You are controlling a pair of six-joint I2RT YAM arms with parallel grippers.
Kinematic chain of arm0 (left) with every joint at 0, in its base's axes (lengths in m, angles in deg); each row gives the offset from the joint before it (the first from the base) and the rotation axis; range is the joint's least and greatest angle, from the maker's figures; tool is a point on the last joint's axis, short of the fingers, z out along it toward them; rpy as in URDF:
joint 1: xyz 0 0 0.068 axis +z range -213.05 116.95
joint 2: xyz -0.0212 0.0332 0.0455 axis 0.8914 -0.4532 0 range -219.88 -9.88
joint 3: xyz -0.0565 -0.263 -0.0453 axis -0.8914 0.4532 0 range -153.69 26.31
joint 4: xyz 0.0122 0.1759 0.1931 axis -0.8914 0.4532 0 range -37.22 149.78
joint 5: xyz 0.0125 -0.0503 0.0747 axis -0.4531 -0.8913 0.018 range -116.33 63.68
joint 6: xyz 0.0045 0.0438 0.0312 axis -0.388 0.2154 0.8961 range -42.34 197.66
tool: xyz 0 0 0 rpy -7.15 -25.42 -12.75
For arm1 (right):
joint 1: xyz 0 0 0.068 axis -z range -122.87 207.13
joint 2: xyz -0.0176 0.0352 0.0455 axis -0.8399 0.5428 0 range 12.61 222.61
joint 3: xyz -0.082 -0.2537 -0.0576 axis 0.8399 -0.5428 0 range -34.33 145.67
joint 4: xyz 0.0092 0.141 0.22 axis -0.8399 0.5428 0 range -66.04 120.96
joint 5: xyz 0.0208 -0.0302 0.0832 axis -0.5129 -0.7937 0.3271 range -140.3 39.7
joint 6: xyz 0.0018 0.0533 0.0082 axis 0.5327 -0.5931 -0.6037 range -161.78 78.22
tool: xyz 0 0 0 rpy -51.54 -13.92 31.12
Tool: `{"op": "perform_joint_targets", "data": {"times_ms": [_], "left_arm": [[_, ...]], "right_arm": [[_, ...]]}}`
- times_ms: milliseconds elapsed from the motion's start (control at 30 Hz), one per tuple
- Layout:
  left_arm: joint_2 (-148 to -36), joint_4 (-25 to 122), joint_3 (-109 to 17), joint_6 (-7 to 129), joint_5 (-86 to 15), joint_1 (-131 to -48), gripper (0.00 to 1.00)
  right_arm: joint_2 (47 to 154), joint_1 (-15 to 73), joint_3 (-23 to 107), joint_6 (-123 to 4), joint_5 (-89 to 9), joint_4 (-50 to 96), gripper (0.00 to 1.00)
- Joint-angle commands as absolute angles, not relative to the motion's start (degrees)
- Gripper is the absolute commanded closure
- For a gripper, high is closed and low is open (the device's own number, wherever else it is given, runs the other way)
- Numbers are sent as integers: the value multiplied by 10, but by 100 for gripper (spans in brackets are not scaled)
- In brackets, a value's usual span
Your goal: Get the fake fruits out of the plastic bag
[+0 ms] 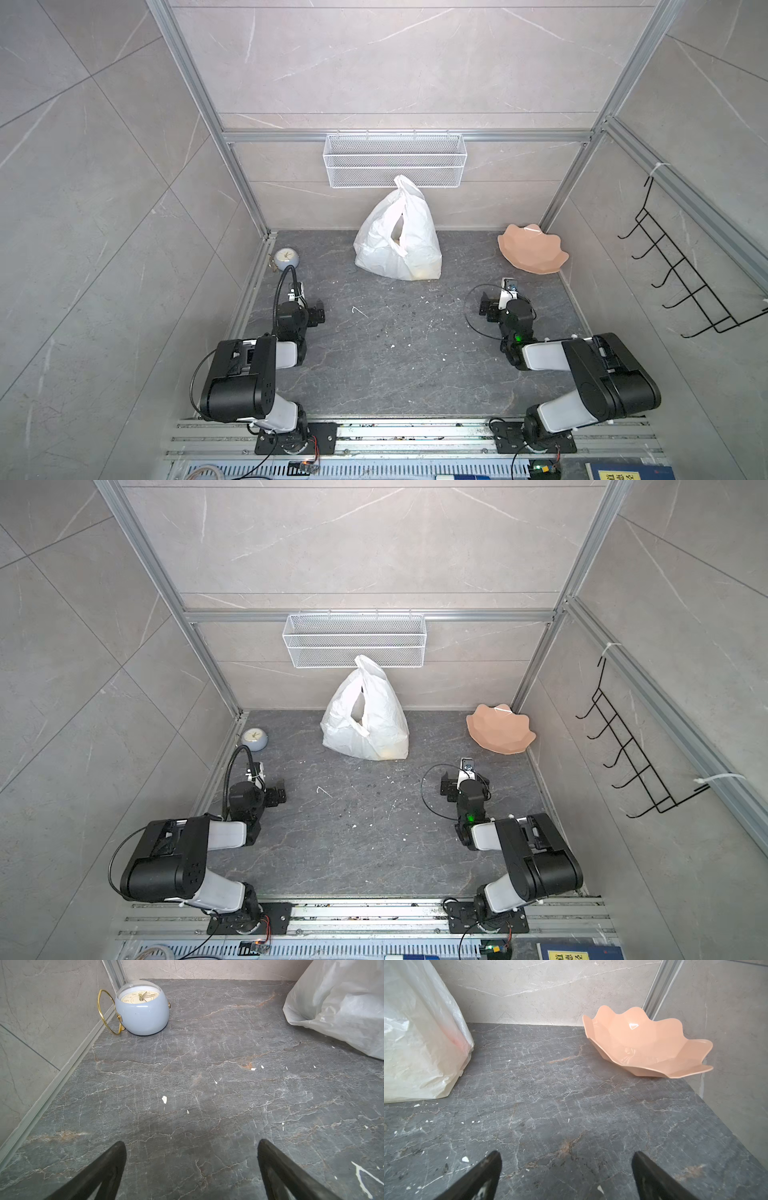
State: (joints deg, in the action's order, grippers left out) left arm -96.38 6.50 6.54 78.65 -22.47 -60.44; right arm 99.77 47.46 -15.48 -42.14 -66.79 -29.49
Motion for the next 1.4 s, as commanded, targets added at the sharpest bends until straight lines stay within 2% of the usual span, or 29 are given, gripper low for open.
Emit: {"op": "perform_joint_targets", "data": {"times_ms": [0, 1200, 1367], "left_arm": [[-956, 53, 52, 775, -236, -602, 0], [-956, 45, 57, 776, -228, -602, 0], [-889, 77, 70, 784, -198, -623, 0]], "right_arm": [[1002, 477, -148, -422, -666, -298, 0], [1000, 476, -157, -418, -669, -311, 0], [960, 463, -202, -388, -634, -355, 0]]}}
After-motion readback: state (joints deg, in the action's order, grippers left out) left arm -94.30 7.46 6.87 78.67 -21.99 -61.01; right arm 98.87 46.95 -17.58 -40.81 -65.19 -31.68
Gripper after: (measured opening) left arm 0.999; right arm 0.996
